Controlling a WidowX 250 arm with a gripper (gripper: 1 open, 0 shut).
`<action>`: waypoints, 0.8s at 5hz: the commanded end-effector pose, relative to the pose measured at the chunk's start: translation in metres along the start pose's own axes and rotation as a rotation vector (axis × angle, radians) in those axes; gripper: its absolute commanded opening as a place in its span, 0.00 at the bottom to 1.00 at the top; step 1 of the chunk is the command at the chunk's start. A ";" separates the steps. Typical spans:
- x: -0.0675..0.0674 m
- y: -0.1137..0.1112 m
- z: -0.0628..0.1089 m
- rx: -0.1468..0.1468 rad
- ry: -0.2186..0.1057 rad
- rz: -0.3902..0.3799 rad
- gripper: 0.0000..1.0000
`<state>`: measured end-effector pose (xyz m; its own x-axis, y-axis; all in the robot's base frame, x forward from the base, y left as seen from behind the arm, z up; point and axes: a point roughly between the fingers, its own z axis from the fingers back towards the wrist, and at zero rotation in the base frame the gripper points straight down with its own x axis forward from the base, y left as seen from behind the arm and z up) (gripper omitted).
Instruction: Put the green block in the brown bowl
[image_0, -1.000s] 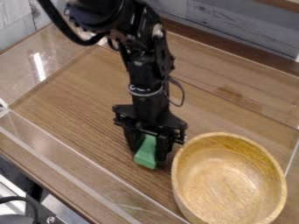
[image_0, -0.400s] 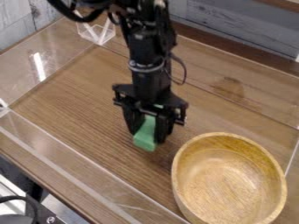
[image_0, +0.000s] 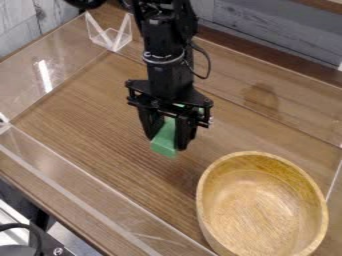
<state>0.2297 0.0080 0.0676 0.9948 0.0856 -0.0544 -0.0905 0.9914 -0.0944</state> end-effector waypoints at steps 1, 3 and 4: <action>0.013 0.003 0.017 0.001 -0.074 -0.019 0.00; 0.021 0.010 0.017 -0.004 -0.096 -0.040 0.00; 0.028 0.015 0.017 -0.007 -0.111 -0.047 0.00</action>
<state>0.2471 0.0235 0.0696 0.9988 0.0479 0.0051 -0.0471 0.9932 -0.1063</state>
